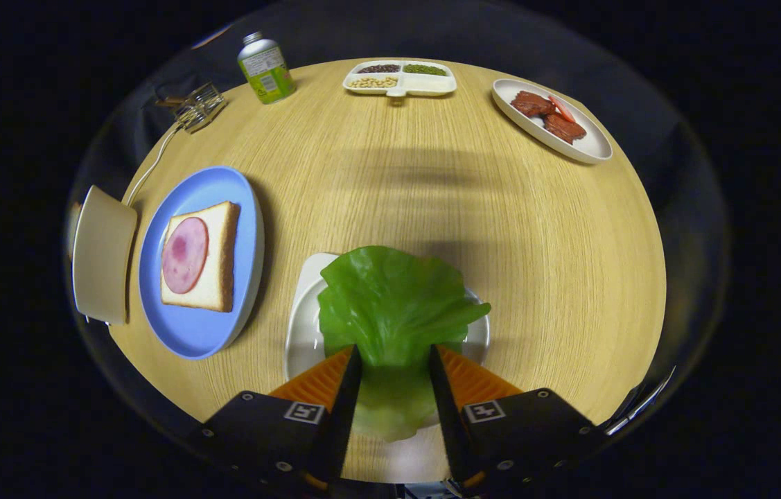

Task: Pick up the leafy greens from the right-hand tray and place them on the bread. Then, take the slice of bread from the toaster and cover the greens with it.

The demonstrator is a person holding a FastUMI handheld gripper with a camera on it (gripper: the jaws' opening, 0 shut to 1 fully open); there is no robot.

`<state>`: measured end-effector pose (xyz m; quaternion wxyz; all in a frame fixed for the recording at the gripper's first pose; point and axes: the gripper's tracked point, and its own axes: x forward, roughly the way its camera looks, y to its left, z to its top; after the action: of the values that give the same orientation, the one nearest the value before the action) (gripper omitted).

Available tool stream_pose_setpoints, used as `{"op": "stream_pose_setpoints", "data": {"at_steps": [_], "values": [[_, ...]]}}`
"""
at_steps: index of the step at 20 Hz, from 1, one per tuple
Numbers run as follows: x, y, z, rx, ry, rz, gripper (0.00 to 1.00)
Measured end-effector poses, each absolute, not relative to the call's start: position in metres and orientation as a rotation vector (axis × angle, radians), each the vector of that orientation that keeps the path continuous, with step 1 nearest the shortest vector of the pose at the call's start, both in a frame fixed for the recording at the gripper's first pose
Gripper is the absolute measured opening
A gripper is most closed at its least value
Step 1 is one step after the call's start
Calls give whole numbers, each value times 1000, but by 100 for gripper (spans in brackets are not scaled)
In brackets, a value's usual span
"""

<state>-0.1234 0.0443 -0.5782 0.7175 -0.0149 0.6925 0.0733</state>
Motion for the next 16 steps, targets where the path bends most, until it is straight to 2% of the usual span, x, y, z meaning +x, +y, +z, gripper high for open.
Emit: {"op": "stream_pose_setpoints", "data": {"at_steps": [3,5,16], "values": [[-126,47,-574,43,1553,122,18],[-124,54,-563,91,1537,130,13],[-103,113,-506,166,1458,222,12]]}}
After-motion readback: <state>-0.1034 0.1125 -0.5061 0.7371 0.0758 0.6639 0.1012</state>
